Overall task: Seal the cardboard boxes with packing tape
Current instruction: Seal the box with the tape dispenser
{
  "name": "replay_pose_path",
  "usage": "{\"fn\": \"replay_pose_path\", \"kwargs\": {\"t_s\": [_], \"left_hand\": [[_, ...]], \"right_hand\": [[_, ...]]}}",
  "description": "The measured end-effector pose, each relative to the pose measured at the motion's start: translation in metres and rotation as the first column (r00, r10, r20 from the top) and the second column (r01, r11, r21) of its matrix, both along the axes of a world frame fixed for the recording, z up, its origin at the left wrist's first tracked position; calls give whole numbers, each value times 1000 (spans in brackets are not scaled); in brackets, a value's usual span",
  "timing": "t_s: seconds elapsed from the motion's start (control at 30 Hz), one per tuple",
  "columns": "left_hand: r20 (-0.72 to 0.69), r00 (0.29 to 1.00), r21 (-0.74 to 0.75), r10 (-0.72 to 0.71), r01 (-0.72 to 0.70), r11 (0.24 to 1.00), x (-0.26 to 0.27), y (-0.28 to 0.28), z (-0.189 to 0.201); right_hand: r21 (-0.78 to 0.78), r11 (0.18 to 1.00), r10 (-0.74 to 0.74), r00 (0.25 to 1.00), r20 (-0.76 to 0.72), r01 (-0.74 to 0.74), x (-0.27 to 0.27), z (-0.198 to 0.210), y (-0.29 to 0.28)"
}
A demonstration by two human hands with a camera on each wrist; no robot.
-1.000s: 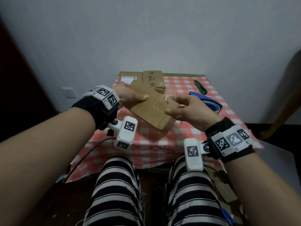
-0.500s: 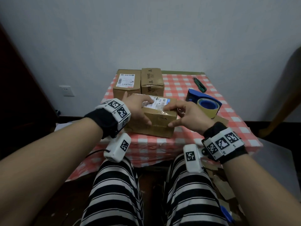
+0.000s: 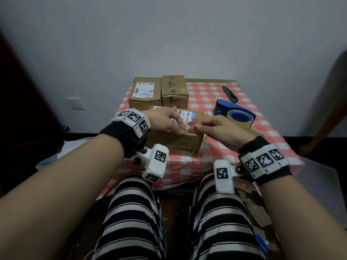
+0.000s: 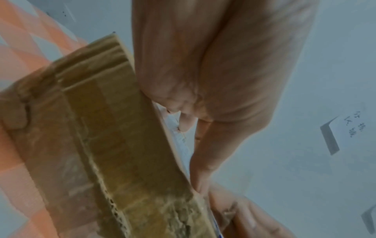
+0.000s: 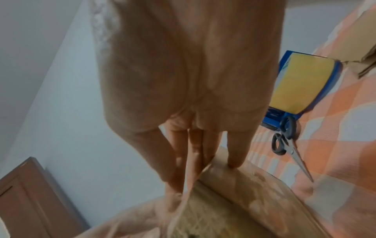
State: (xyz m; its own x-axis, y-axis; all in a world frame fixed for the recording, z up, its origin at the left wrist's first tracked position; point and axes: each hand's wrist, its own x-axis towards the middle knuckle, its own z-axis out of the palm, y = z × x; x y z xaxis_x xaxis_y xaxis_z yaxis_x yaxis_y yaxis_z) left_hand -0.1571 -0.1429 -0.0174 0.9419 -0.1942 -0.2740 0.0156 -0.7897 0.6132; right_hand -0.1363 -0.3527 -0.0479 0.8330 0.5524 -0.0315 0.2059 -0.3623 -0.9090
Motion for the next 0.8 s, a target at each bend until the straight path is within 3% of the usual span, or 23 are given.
{"fn": "replay_pose_path", "kwargs": {"t_s": [0.2, 0.6, 0.8], "left_hand": [[-28, 998, -243, 49, -54, 969, 3, 4, -8], [0, 995, -241, 96, -93, 966, 2, 0, -8], [-33, 991, -336, 127, -130, 933, -2, 0, -6]], "right_hand": [[12, 999, -33, 998, 56, 32, -2, -2, 2], [103, 992, -74, 997, 12, 72, -5, -2, 4], [106, 992, -64, 996, -55, 70, -11, 2, 3]]}}
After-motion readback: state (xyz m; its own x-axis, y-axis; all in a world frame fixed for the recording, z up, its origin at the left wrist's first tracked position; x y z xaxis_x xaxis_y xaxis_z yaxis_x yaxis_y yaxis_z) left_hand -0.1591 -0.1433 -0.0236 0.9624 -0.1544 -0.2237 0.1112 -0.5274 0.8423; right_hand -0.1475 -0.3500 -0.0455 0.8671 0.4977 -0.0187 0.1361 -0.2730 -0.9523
